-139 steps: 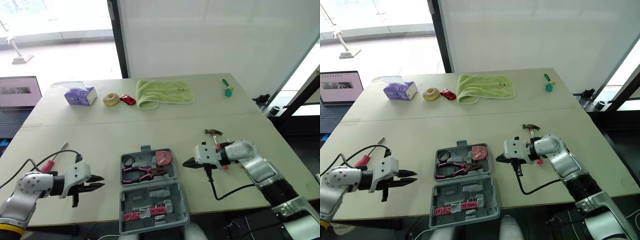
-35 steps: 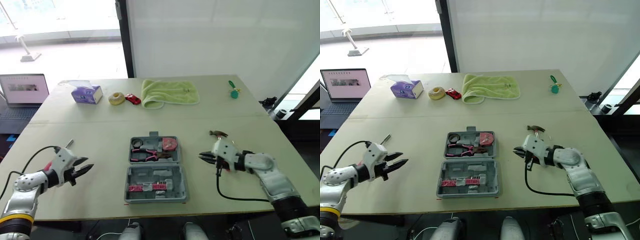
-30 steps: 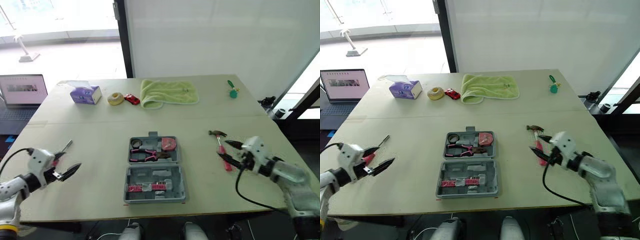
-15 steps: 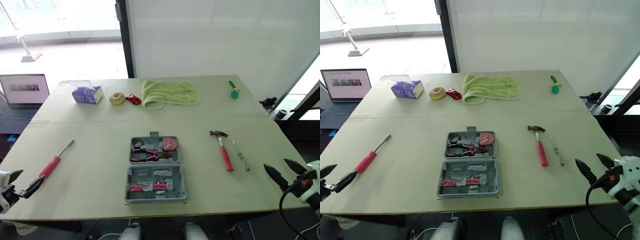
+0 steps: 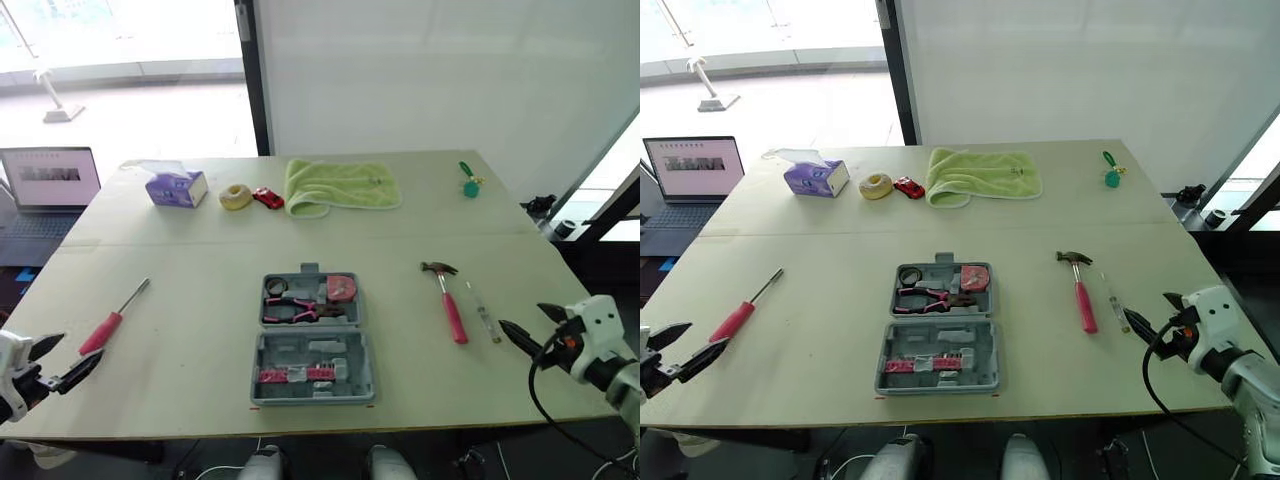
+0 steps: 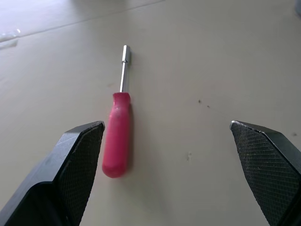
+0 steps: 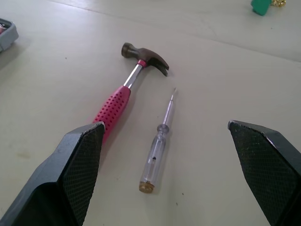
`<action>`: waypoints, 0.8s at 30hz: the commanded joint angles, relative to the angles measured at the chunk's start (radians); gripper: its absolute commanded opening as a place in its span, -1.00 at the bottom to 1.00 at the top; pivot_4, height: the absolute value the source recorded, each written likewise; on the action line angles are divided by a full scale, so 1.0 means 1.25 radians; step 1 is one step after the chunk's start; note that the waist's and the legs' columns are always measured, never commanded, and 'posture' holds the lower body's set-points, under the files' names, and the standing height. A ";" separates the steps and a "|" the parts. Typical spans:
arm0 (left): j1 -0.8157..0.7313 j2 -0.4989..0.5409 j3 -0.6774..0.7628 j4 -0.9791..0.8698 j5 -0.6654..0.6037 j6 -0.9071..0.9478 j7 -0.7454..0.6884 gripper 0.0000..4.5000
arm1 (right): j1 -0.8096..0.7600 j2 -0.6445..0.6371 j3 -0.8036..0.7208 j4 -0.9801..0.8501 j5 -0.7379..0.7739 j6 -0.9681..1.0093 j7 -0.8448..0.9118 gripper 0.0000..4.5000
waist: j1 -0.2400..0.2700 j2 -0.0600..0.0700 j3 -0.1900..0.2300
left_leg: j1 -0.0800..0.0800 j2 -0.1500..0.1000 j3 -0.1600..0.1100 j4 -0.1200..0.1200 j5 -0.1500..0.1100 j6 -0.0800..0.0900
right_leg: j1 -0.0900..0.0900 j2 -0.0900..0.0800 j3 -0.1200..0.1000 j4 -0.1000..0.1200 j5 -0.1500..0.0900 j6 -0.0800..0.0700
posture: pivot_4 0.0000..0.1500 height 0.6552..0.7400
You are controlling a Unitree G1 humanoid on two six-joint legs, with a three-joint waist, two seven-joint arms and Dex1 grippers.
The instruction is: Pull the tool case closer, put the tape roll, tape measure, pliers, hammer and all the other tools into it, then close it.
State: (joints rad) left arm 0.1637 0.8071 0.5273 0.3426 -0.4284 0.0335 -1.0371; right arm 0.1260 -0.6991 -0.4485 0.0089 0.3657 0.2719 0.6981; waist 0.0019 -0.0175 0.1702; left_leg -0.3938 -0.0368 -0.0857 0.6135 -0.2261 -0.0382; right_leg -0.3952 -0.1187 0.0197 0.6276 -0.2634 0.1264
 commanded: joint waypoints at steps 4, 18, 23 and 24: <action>-0.153 0.131 -0.154 -0.213 -0.063 0.215 -0.138 1.00 | 0.040 0.000 0.017 -0.104 -0.067 0.022 -0.071 0.97 | 0.011 0.000 0.001 | -0.001 0.000 0.000 0.000 0.000 0.000 | 0.000 0.000 -0.001 0.000 0.000 0.000 | 1.00 0.92; -0.650 -0.037 -0.504 -0.308 -0.045 0.415 -0.194 1.00 | 0.191 0.125 -0.078 -0.348 -0.003 0.221 -0.207 0.97 | -0.015 0.001 0.002 | -0.003 -0.002 0.001 0.001 0.000 0.000 | -0.002 0.003 -0.001 0.001 0.001 0.004 | 1.00 0.92; -0.688 -0.083 -0.543 -0.342 -0.046 0.462 -0.171 1.00 | 0.200 0.150 -0.084 -0.379 0.013 0.242 -0.225 0.97 | -0.013 0.002 0.002 | -0.003 -0.002 0.000 0.001 0.000 0.001 | -0.002 0.004 -0.001 0.002 0.001 0.005 | 1.00 0.92; -0.686 -0.082 -0.545 -0.348 -0.044 0.465 -0.169 1.00 | 0.201 0.151 -0.085 -0.381 0.015 0.243 -0.225 0.97 | -0.013 0.002 0.002 | -0.003 -0.002 0.000 0.001 0.000 0.001 | -0.002 0.004 -0.001 0.002 0.001 0.005 | 1.00 0.92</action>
State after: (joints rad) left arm -0.6782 0.6946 -0.1613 -0.0610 -0.4869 0.6070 -1.2560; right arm 0.3743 -0.5162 -0.5251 -0.4335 0.3715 0.5793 0.4249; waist -0.0146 -0.0154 0.1732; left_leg -0.3976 -0.0388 -0.0853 0.6149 -0.2260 -0.0372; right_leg -0.3974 -0.1138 0.0187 0.6299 -0.2620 0.1326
